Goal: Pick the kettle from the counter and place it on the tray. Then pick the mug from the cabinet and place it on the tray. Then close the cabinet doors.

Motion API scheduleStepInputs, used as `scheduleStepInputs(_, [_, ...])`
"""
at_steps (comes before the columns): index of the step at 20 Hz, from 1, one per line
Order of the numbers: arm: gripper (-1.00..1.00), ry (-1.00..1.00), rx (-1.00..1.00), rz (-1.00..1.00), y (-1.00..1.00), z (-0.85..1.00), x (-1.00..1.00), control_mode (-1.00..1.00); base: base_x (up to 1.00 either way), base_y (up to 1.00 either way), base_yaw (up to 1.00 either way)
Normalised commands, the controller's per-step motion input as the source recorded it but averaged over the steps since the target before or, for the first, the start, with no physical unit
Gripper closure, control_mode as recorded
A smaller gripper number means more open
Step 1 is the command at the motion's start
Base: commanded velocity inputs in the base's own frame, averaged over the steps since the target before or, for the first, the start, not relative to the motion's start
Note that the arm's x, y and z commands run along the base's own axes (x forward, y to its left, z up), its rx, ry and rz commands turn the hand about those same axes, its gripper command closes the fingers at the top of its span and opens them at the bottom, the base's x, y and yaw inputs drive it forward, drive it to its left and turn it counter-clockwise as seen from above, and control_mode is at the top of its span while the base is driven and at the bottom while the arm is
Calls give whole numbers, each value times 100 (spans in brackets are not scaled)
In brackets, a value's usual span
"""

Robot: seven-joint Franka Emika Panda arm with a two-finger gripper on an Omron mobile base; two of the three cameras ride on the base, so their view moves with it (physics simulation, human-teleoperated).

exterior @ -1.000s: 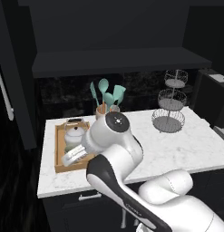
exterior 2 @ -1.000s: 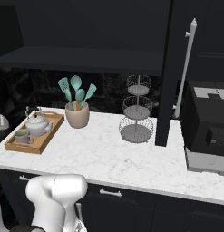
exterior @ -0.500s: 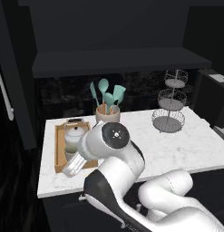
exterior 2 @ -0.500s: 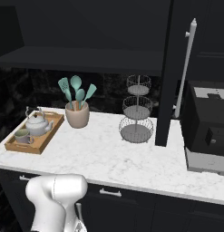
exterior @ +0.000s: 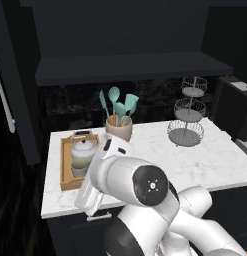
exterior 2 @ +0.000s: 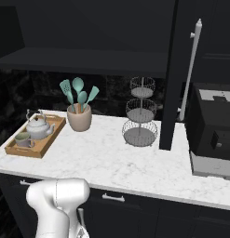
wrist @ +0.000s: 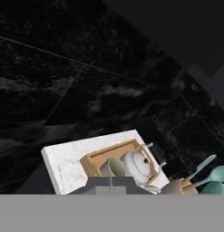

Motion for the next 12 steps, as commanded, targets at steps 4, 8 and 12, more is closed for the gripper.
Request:
scheduleStepInputs(4, [100, -28, -15, 15, 19, 37, -37, -100, 0, 0, 0])
scheduleStepInputs(8, [100, -35, -11, 6, 46, 28, -28, -100, 0, 0, 0])
scheduleStepInputs(12, [100, -15, -9, 0, 44, 39, -12, -100, 0, 0, 0])
